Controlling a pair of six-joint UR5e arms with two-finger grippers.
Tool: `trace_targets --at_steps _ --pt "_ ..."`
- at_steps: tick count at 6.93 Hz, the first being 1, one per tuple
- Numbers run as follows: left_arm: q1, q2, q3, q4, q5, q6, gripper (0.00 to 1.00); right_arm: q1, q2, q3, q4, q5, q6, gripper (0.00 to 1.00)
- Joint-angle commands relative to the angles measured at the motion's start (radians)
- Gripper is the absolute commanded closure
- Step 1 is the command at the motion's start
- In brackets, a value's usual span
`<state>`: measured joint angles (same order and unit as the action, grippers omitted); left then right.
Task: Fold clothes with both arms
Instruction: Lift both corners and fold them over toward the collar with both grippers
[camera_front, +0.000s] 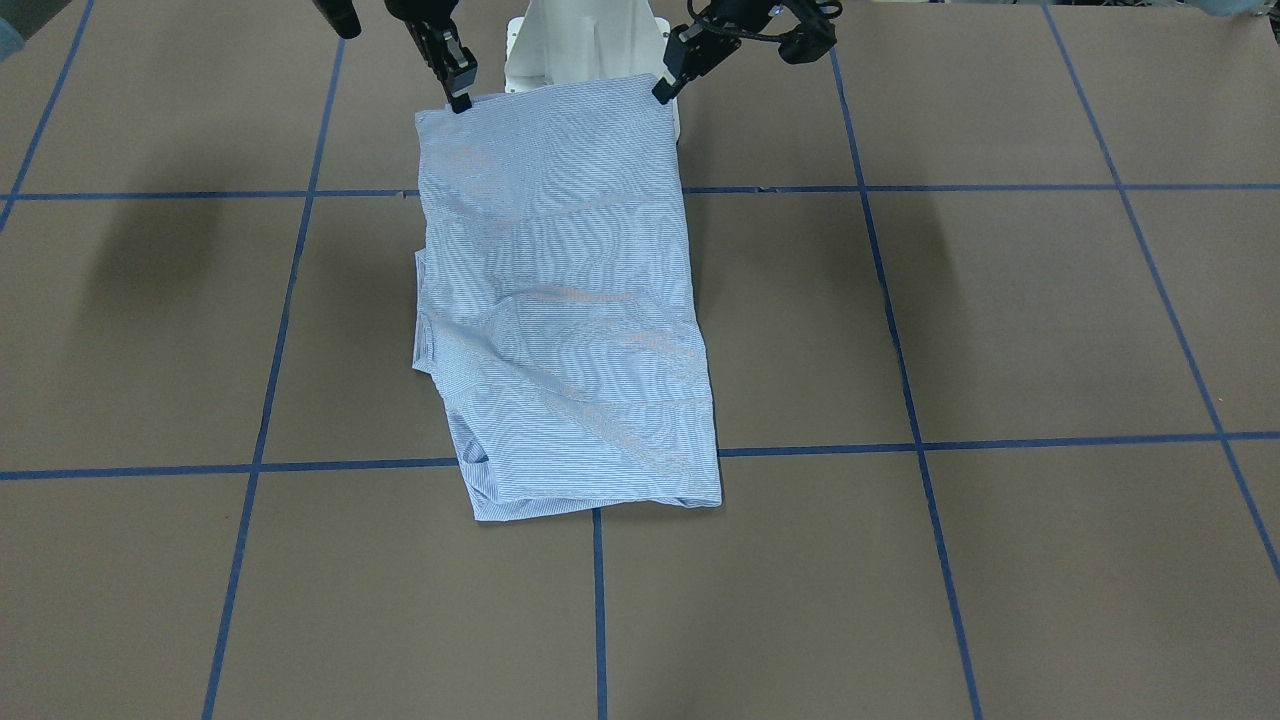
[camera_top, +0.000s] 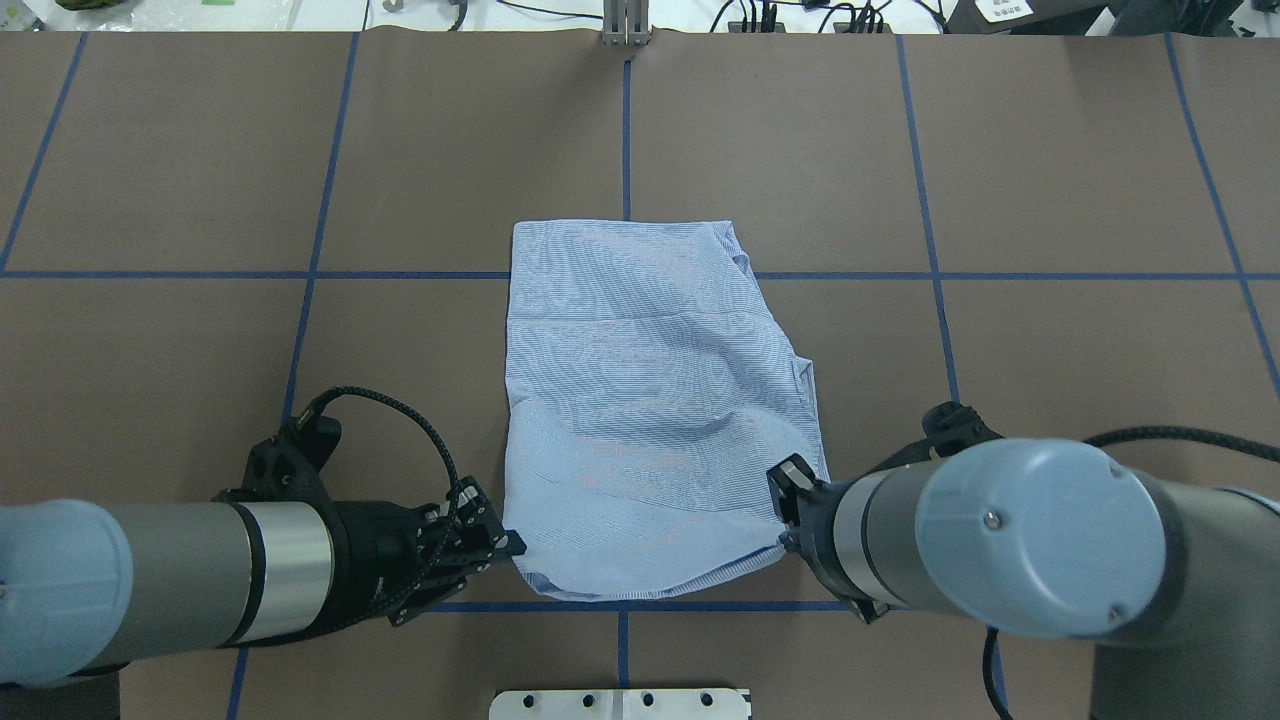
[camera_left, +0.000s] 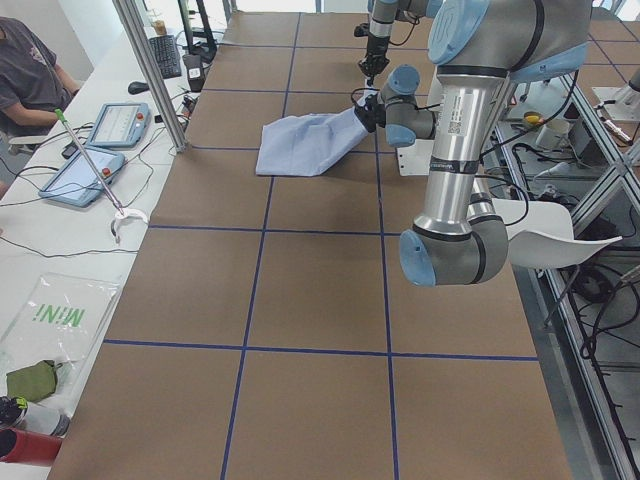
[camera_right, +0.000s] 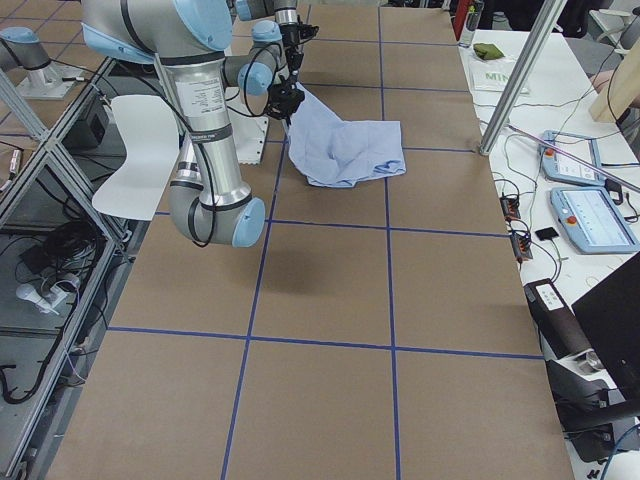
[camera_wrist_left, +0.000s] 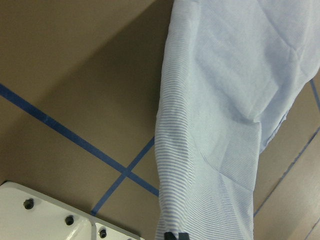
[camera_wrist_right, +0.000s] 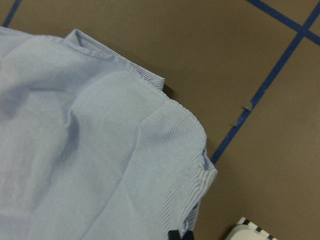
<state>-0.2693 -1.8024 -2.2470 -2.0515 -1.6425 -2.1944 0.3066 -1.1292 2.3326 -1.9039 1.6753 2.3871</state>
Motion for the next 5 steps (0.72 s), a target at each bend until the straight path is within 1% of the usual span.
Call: trace_targets --at_steps 1,2,3,4,5 --pt "-0.104 -0.090 0.085 0.065 -0.017 0.077 1.00 0.176 0.097 -0.155 0.064 0.094 -0.100 1.00" --pt "-0.160 -0.128 0.140 0.073 -0.046 0.109 1.00 0.243 0.133 -0.242 0.133 0.139 -0.118 1.00" --pt "-0.201 -0.144 0.171 0.074 -0.057 0.146 1.00 0.279 0.214 -0.356 0.149 0.153 -0.140 1.00" --pt "-0.243 -0.164 0.213 0.070 -0.060 0.180 1.00 0.311 0.253 -0.446 0.182 0.153 -0.187 1.00" --pt "-0.276 -0.196 0.278 0.060 -0.065 0.208 1.00 0.339 0.287 -0.546 0.241 0.153 -0.213 1.00"
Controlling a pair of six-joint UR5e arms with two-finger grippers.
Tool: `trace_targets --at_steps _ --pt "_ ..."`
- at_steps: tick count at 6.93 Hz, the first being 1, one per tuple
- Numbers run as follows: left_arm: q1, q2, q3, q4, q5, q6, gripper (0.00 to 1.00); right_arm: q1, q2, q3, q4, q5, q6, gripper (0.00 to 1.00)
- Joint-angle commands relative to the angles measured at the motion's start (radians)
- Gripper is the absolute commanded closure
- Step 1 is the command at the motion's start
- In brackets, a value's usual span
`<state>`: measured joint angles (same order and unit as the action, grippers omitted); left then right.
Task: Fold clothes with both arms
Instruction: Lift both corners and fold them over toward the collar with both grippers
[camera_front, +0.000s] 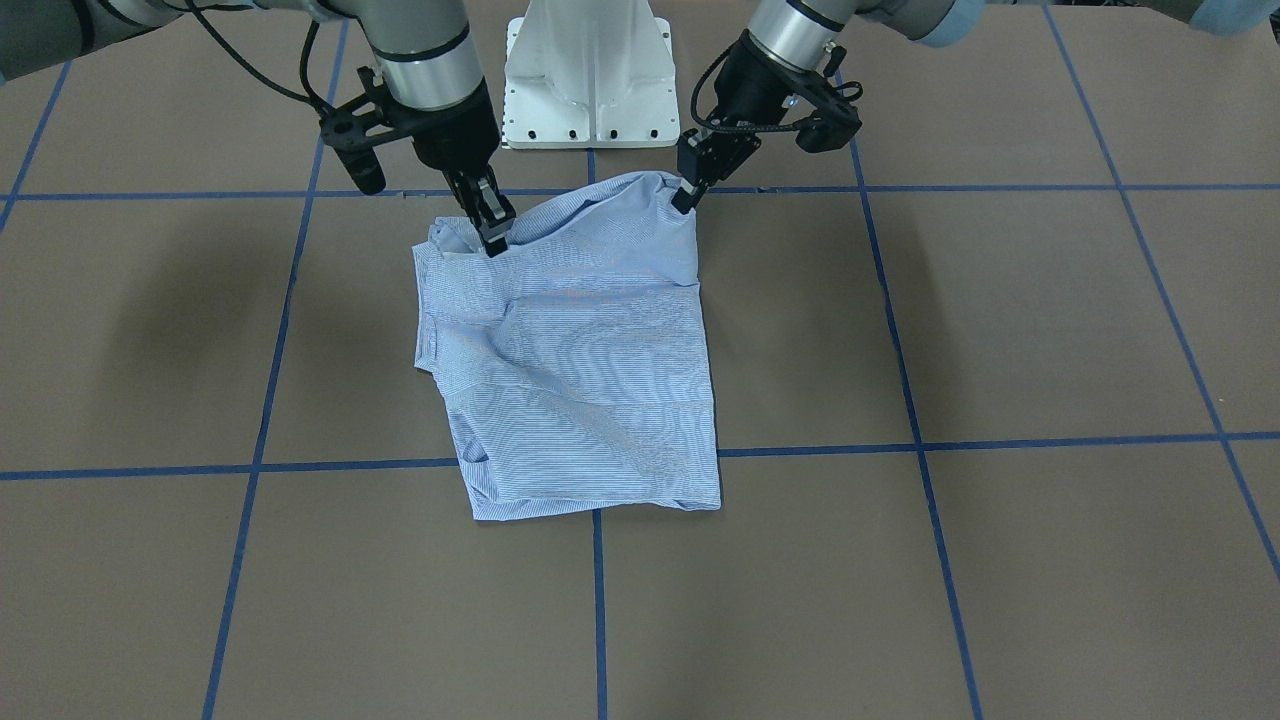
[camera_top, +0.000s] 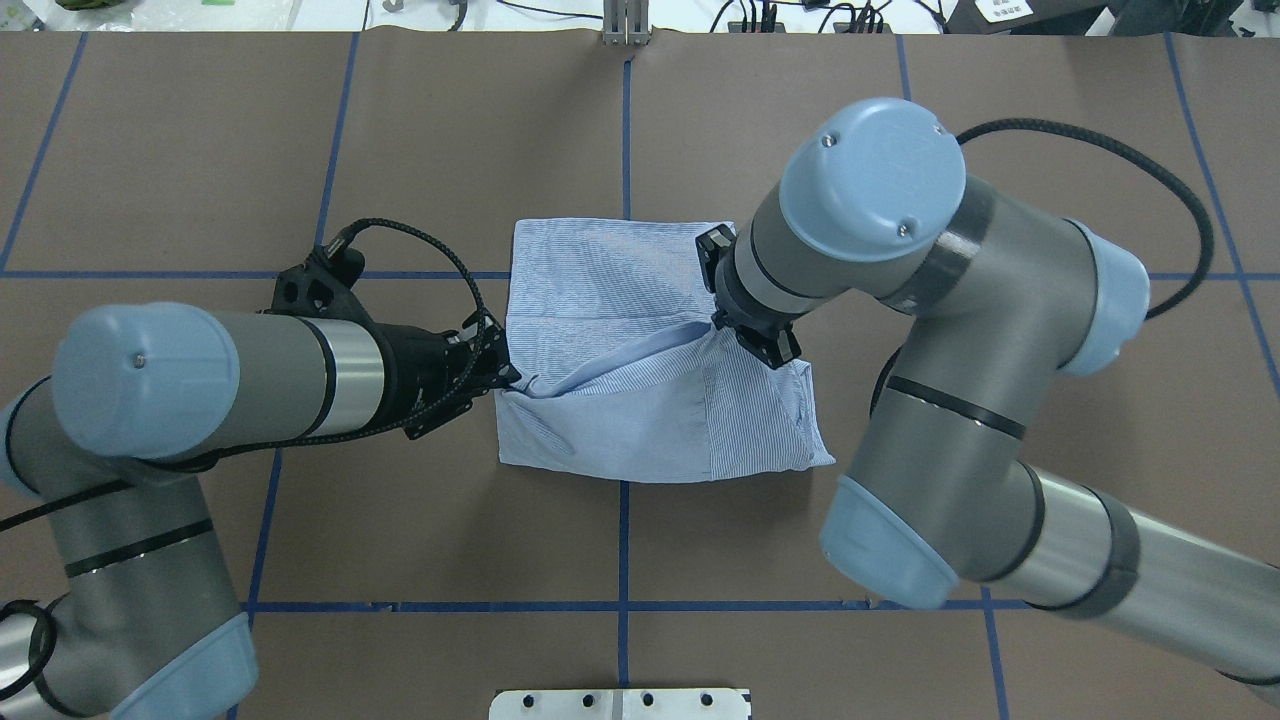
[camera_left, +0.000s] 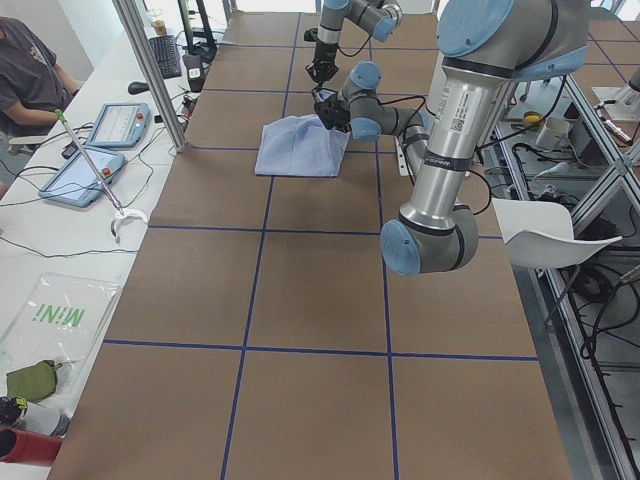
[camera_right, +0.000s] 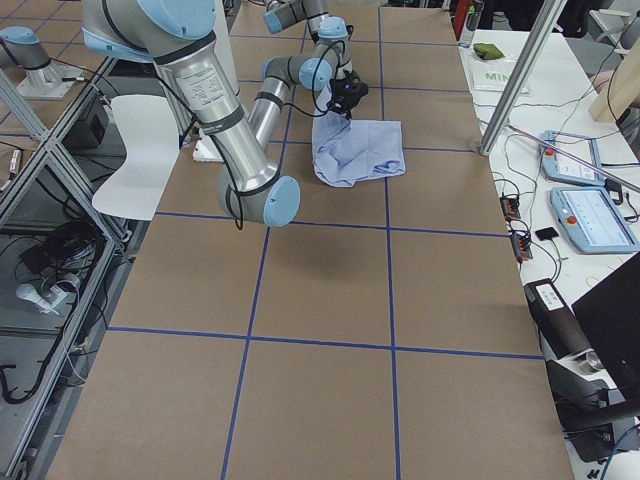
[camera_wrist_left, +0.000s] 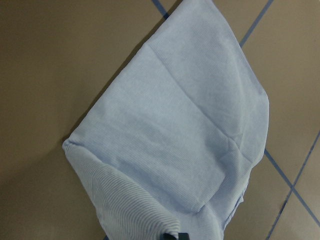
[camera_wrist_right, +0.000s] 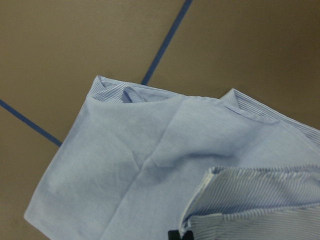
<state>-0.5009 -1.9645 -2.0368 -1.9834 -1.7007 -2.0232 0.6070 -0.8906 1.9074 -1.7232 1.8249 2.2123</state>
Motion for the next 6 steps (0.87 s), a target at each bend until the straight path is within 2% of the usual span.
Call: trace_targets --at_steps 1,2,5,6 --pt "-0.082 -0.078 0.131 -0.009 -0.011 0.056 1.00 0.059 0.100 -0.242 0.101 0.005 -0.077 1.00" --pt "-0.114 -0.112 0.203 -0.024 -0.013 0.084 1.00 0.078 0.132 -0.327 0.132 0.005 -0.106 1.00" --pt "-0.186 -0.203 0.499 -0.191 -0.019 0.171 1.00 0.120 0.227 -0.630 0.311 0.033 -0.203 1.00" --pt "-0.194 -0.239 0.592 -0.251 -0.017 0.188 1.00 0.123 0.236 -0.698 0.380 0.033 -0.207 1.00"
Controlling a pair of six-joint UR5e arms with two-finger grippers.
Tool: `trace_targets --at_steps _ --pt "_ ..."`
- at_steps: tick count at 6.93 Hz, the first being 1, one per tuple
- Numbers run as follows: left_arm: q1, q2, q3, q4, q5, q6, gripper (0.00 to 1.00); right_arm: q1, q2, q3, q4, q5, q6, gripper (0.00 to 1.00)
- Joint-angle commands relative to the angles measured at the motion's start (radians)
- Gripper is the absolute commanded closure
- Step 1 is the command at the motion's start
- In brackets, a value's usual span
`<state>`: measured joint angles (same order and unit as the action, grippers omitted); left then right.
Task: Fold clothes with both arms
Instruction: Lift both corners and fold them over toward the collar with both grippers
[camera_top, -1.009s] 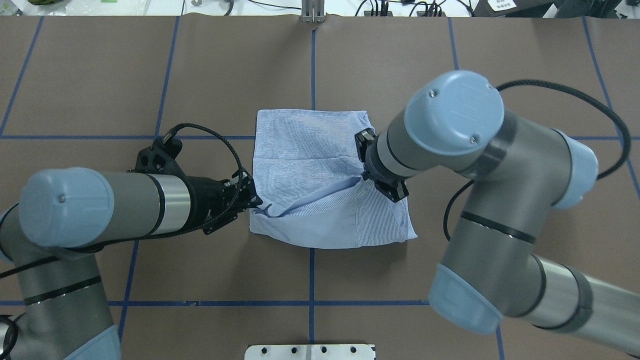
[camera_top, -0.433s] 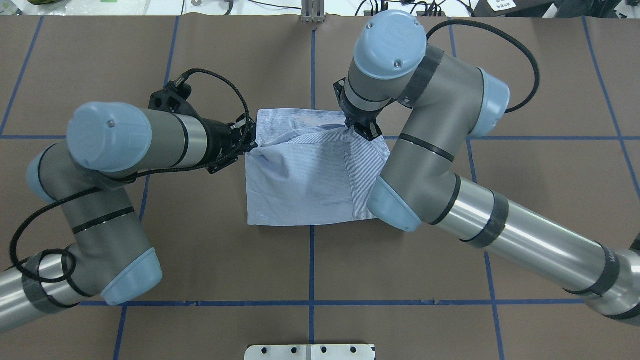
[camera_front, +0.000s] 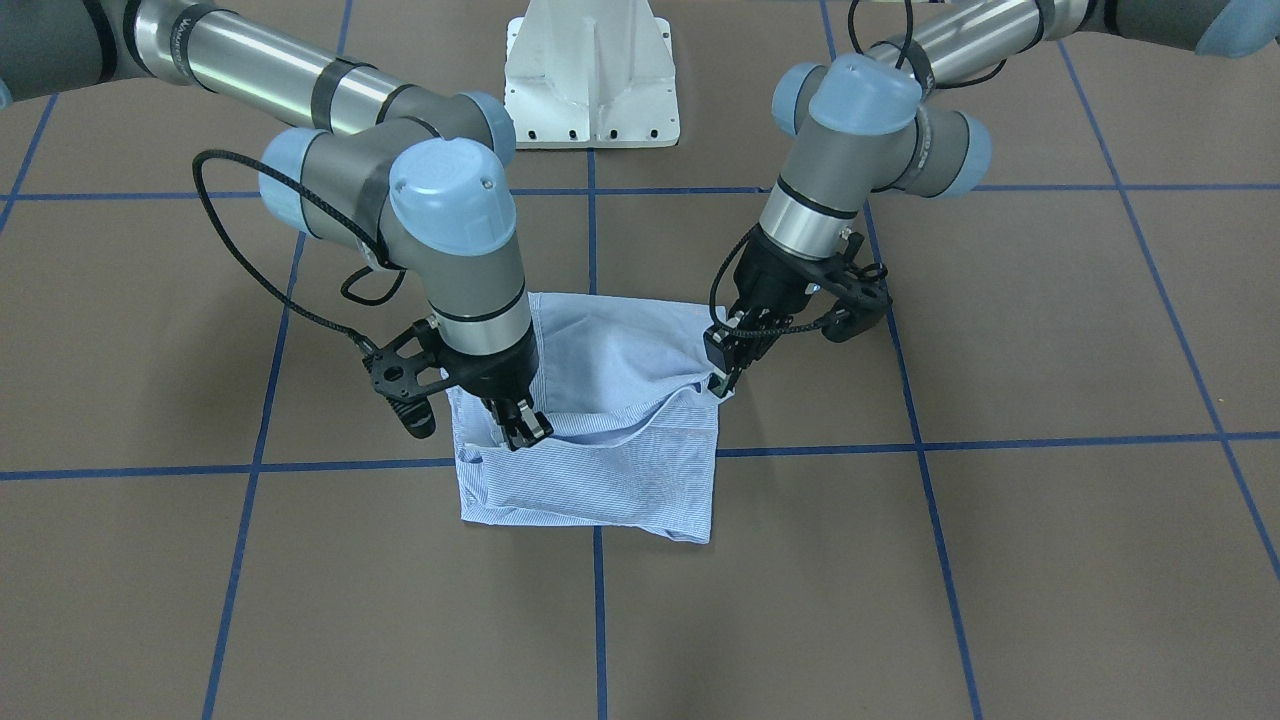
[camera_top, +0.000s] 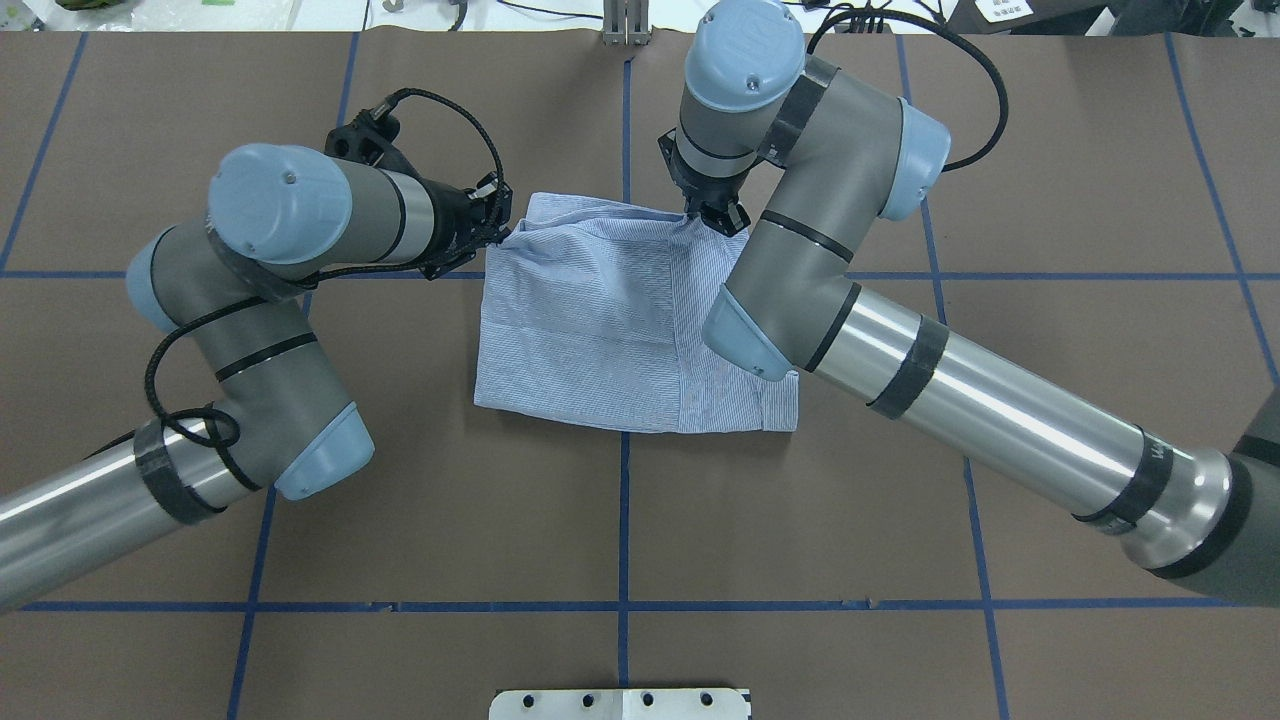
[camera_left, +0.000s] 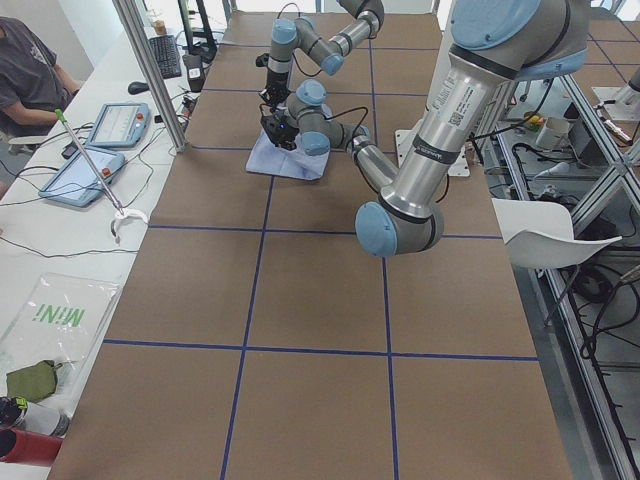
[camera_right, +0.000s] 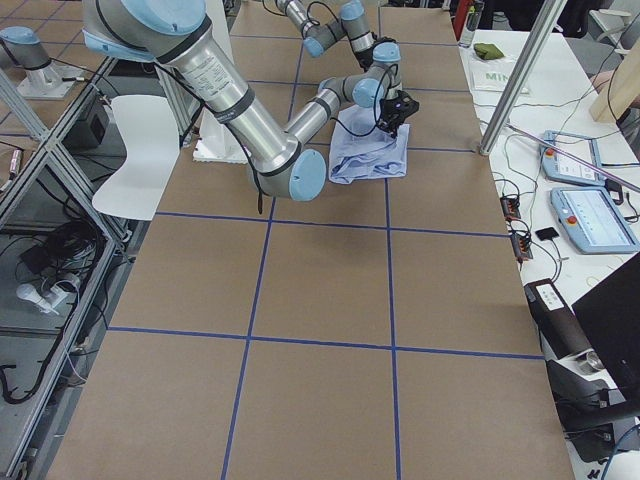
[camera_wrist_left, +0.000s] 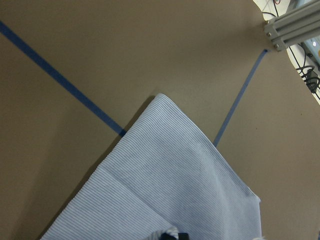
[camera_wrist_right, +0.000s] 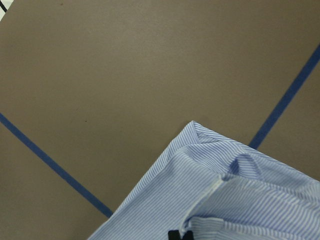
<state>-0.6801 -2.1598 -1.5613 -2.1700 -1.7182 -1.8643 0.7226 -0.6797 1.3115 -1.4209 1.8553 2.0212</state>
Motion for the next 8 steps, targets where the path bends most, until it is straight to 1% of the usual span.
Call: trace_targets --at_steps 1,3,4,5,6,7,8 --pt "-0.028 -0.110 0.214 -0.085 0.000 0.039 1.00 0.014 0.026 -0.126 0.109 0.002 -0.027 1.00" --pt "-0.061 -0.185 0.291 -0.087 0.000 0.075 1.00 0.041 0.029 -0.141 0.112 0.015 -0.062 1.00" --pt "-0.078 -0.219 0.338 -0.106 0.000 0.097 0.93 0.064 0.028 -0.143 0.112 0.036 -0.090 1.00" --pt "-0.087 -0.241 0.381 -0.131 -0.001 0.100 0.69 0.073 0.010 -0.146 0.112 0.053 -0.122 1.00" --pt "-0.091 -0.296 0.480 -0.174 0.002 0.099 0.25 0.077 -0.001 -0.167 0.153 0.050 -0.127 0.79" --pt "-0.117 -0.313 0.503 -0.191 -0.001 0.094 0.01 0.089 -0.009 -0.190 0.180 0.050 -0.140 0.01" --pt "-0.152 -0.313 0.503 -0.192 -0.026 0.091 0.01 0.109 -0.026 -0.186 0.184 0.058 -0.201 0.00"
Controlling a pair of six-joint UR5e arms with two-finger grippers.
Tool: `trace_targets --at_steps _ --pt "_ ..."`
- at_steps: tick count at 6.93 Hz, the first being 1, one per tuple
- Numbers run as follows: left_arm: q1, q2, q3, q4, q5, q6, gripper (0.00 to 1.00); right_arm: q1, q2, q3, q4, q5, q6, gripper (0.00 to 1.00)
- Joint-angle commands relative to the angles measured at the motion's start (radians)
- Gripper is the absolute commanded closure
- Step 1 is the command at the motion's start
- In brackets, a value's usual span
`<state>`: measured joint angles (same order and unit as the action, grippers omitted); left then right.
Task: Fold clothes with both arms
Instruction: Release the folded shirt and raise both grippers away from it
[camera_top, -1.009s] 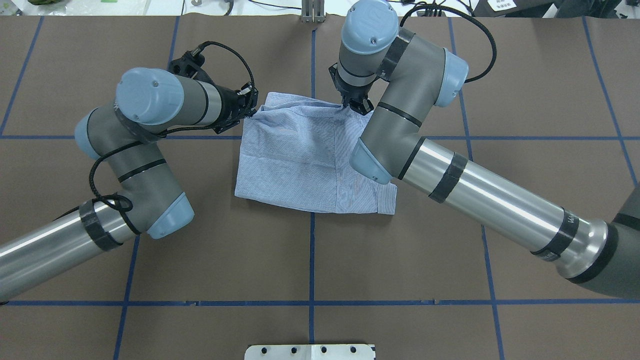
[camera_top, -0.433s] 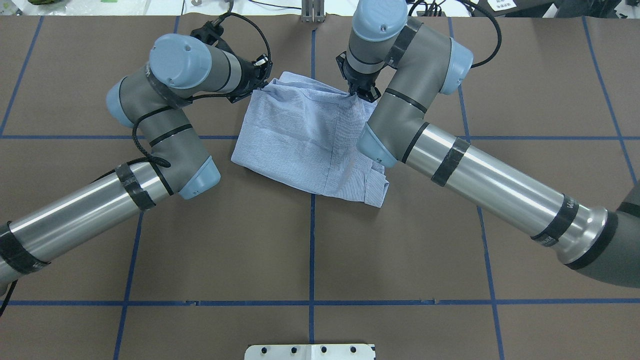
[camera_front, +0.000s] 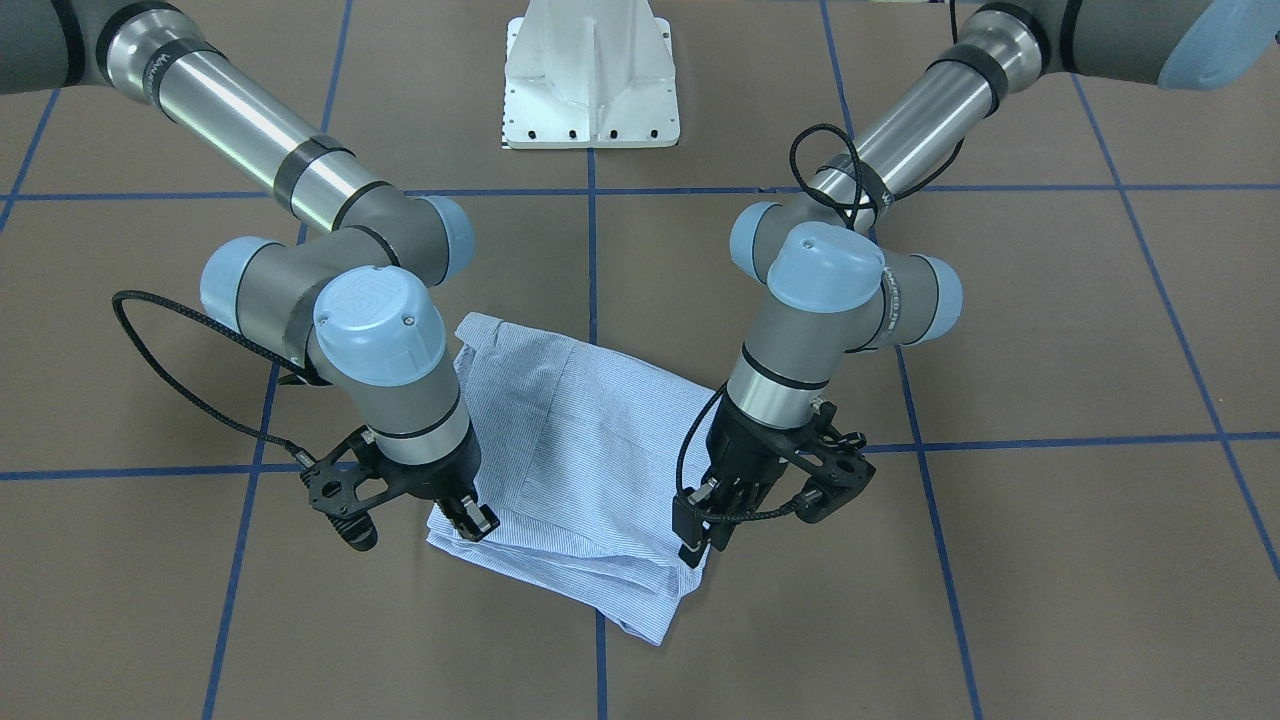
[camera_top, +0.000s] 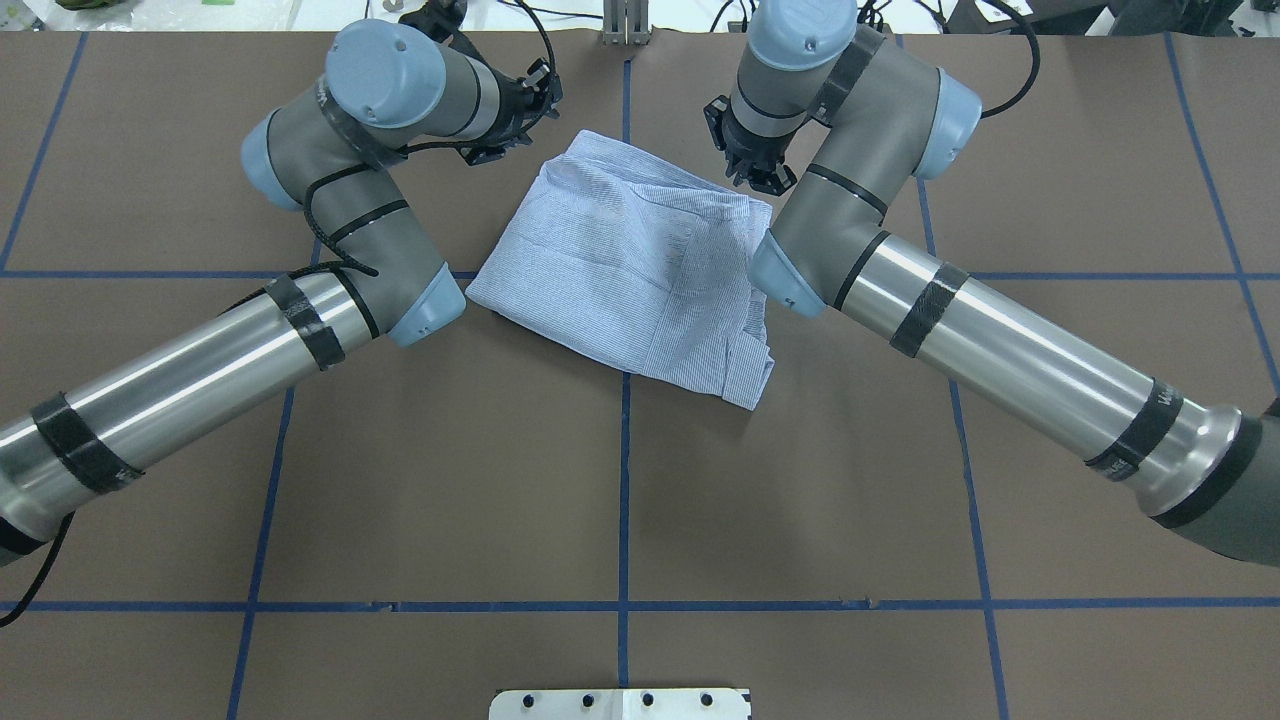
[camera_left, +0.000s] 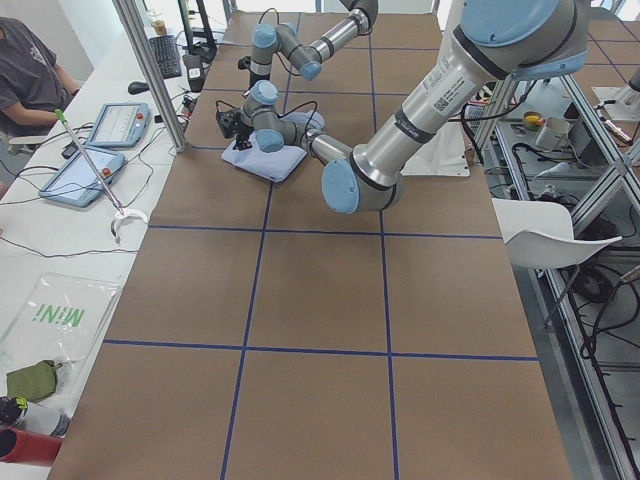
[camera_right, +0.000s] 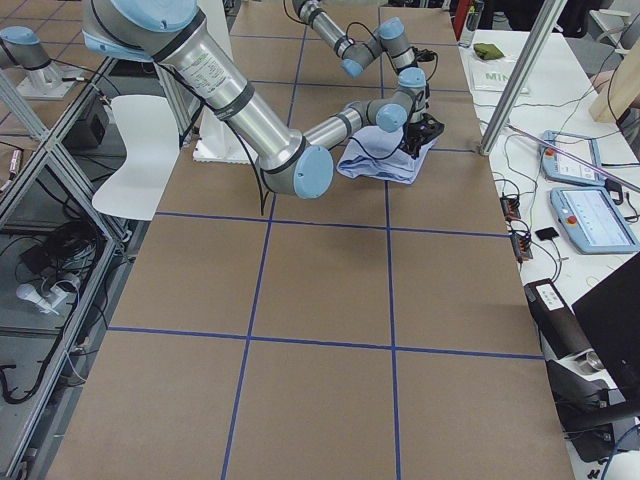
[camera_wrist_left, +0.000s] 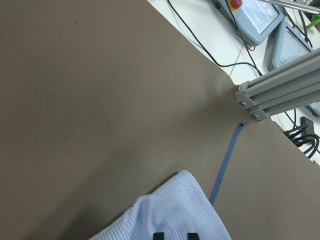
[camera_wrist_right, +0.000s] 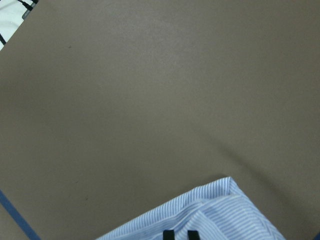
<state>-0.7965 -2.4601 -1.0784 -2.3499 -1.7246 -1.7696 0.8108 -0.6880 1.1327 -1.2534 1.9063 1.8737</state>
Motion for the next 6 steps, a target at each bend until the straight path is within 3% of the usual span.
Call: trace_targets --at_steps 1,2,3,5,6 --pt "-0.053 -0.011 0.018 -0.012 -0.045 -0.004 0.01 0.030 -0.028 0.002 0.017 0.011 -0.068 0.00" --pt "-0.066 -0.008 0.011 -0.012 -0.062 0.008 0.01 0.051 -0.031 0.027 0.017 0.051 -0.085 0.00" --pt "-0.084 0.025 -0.012 -0.015 -0.146 0.089 0.01 0.068 -0.063 0.073 0.017 0.074 -0.111 0.00" --pt "-0.131 0.290 -0.299 0.000 -0.212 0.415 0.01 0.134 -0.222 0.219 0.005 0.161 -0.410 0.00" --pt "-0.189 0.343 -0.342 0.007 -0.304 0.531 0.01 0.216 -0.290 0.245 -0.004 0.262 -0.561 0.00"
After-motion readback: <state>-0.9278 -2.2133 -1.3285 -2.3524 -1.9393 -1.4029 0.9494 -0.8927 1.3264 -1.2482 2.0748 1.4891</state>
